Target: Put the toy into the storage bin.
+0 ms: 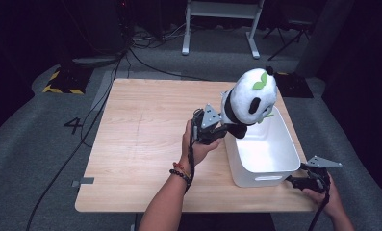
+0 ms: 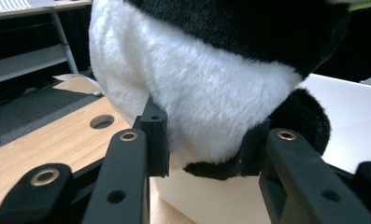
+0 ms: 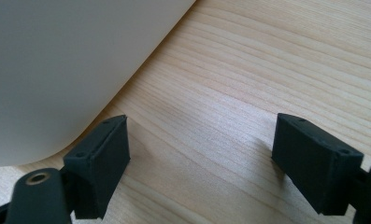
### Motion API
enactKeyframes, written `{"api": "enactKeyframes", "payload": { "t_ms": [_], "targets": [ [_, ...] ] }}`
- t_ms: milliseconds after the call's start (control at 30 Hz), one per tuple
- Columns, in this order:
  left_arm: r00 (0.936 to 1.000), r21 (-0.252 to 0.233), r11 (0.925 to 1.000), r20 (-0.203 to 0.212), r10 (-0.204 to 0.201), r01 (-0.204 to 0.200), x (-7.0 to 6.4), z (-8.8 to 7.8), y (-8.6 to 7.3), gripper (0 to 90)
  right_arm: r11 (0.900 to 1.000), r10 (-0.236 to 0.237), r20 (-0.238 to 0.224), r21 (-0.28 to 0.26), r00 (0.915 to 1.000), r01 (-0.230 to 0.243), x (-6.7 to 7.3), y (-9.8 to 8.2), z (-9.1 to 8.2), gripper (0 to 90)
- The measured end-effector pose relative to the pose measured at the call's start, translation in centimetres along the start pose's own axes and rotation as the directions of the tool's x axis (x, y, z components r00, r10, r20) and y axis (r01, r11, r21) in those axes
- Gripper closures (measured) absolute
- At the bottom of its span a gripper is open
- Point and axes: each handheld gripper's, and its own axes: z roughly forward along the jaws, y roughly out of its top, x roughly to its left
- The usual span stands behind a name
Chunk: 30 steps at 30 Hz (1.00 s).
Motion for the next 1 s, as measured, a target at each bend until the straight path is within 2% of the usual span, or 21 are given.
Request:
{"api": "enactKeyframes", "payload": {
  "t_ms": [100,167,300,433,567,700,900,1000],
  "targets": [
    [0.9998,-0.009,1.0,0.017,-0.001,0.001,-0.5,0.4,0.2,64.0,1.0,0.0,-0.001,0.0,1.0,0.0,0.0,0.0,0.0,19.0],
    [0.9995,0.003,1.0,0.032,0.001,-0.001,-0.7,0.7,0.2,64.0,1.0,0.003,-0.001,0.001,1.0,-0.003,0.0,0.0,0.0,19.0],
    [0.998,0.003,0.9999,0.06,-0.017,0.017,-1.1,1.4,-0.2,63.5,1.0,0.005,-0.001,0.002,1.0,-0.005,0.0,0.0,0.0,19.0],
    [0.9973,0.025,0.9997,0.073,-0.004,0.002,-1.7,2.3,-0.5,63.0,1.0,0.003,-0.001,0.002,1.0,-0.003,0.0,0.0,0.0,19.1],
    [0.995,0.043,0.999,0.098,-0.017,0.013,-1.9,2.7,-0.7,62.2,1.0,0.002,-0.001,0.002,1.0,-0.002,0.0,0.0,0.0,19.0],
    [0.9945,0.06,0.998,0.102,-0.023,0.017,-2.1,3.2,-1.0,60.5,1.0,0.002,-0.001,0.002,1.0,-0.002,0.0,0.0,0.0,19.0],
    [0.9968,0.114,0.9935,0.079,-0.011,0.002,-2.6,3.8,-1.2,56.6,1.0,0.003,-0.001,0.002,1.0,-0.003,0.0,0.0,0.0,19.0],
    [0.9964,0.115,0.9931,0.078,-0.033,0.023,-2.8,4.1,-1.5,55.7,1.0,0.0,-0.001,0.0,1.0,0.0,0.0,0.0,0.0,19.1]
  ]
}}
